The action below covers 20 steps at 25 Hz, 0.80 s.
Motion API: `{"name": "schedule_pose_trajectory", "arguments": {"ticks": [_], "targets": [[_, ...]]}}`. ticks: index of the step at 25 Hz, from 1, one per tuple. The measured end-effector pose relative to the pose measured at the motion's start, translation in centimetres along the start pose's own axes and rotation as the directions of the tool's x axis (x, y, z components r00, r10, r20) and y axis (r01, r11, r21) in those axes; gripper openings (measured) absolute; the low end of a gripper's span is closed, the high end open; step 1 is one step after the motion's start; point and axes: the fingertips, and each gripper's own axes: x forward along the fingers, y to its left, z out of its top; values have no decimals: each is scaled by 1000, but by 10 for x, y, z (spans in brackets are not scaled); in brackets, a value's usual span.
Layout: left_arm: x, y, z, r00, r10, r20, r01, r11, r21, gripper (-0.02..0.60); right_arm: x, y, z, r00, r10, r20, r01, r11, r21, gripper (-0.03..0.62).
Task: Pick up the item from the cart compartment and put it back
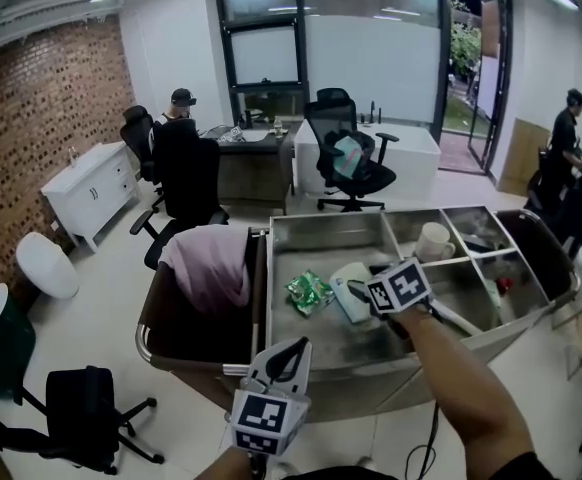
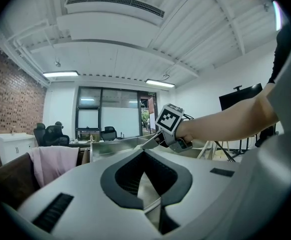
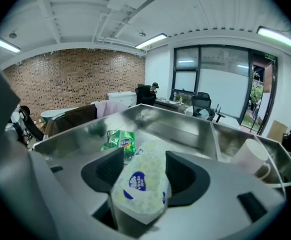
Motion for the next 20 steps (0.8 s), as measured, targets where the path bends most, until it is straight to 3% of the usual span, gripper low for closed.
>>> {"name": "schedule_pose_trajectory", "arguments": {"ticks": [13,20], "targets": [[2,5,-1,1000,10,-3,-10,1000,-8,0,39,-6,-28,993,19,-120,-17,1000,16,288],[2,11,-2,1000,16,-3,-16,1000,-12,0,59,0,-55,974,46,-222,-47,999,-1,272]]}}
